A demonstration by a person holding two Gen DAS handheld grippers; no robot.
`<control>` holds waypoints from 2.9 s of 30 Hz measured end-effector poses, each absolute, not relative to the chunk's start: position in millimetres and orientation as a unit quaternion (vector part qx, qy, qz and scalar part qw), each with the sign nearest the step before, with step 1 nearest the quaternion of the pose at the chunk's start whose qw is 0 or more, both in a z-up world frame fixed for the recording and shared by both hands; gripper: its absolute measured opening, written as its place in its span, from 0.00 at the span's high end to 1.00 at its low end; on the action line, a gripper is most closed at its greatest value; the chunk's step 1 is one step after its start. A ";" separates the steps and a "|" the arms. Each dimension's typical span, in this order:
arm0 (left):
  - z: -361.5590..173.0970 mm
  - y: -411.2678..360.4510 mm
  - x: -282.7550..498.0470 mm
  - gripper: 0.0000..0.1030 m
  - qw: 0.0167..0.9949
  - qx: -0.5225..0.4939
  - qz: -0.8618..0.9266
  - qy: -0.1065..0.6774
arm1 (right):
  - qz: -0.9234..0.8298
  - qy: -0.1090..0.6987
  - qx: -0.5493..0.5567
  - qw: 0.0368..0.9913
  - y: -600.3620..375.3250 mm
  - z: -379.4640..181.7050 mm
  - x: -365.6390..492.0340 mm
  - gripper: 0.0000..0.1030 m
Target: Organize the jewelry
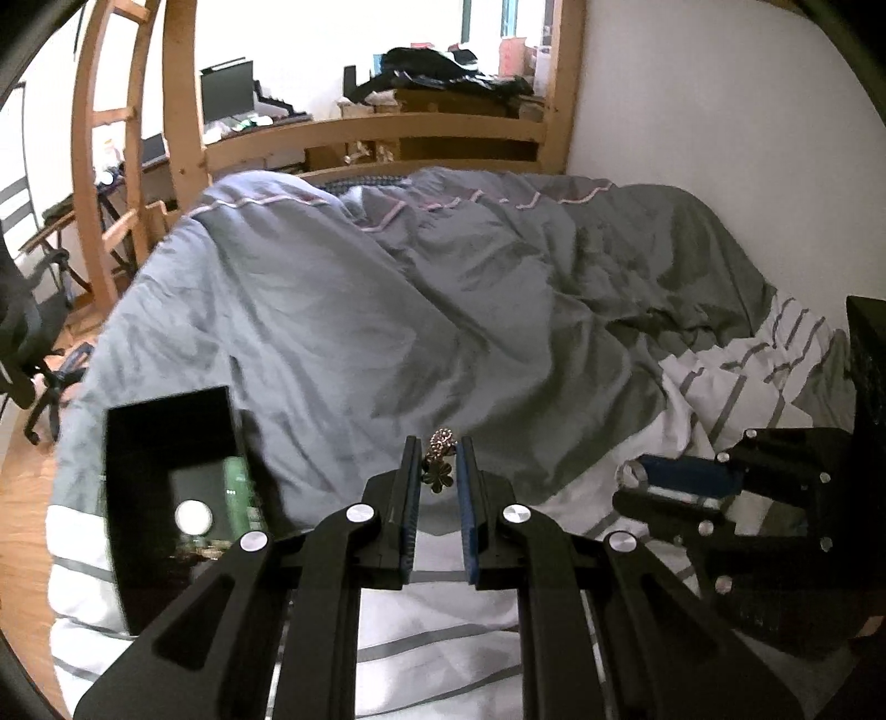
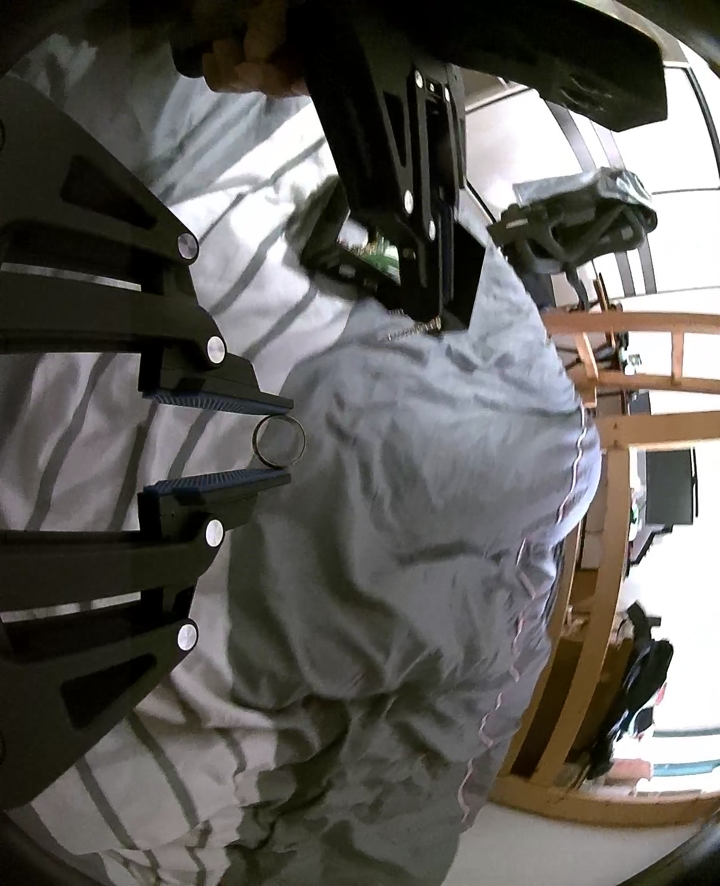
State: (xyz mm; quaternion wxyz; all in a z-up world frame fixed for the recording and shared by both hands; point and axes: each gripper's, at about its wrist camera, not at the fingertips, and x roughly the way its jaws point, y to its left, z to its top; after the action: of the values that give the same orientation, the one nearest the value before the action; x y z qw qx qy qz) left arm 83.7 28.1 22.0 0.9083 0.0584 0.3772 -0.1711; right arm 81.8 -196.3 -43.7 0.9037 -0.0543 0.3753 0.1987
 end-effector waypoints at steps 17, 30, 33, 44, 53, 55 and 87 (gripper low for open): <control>48.8 118.1 84.3 0.88 0.930 0.004 -0.108 0.350 | 0.242 0.363 -0.102 0.894 -117.2 -18.0 92.0 0.80; 28.5 173.3 94.5 0.88 0.925 -0.027 -0.071 0.371 | 0.286 0.362 -0.134 0.877 -41.6 -33.9 110.6 0.80; 15.9 179.1 101.5 0.88 0.918 -0.032 -0.069 0.389 | 0.297 0.366 -0.143 0.870 -26.8 -42.0 113.3 0.80; -14.7 203.1 108.5 0.86 0.902 -0.032 -0.009 0.430 | 0.317 0.395 -0.147 0.850 -9.4 -71.8 120.0 0.69; -2.2 210.2 100.2 0.33 0.920 -0.053 0.016 0.388 | 0.304 0.374 -0.104 0.870 -26.1 -56.6 120.7 0.10; 5.3 218.8 95.3 0.19 0.925 -0.074 0.035 0.370 | 0.297 0.374 -0.092 0.874 -33.9 -48.6 121.4 0.09; 28.9 160.8 0.6 0.06 0.915 0.033 0.067 0.397 | 0.346 0.354 -0.078 0.865 -96.0 -19.4 57.8 0.04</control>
State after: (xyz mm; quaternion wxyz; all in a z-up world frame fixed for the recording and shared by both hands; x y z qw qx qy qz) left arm 0.6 160.8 28.9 0.9149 0.0325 0.3966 0.0673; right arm 57.8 -96.0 -19.4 0.8654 -0.0783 0.3542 0.3455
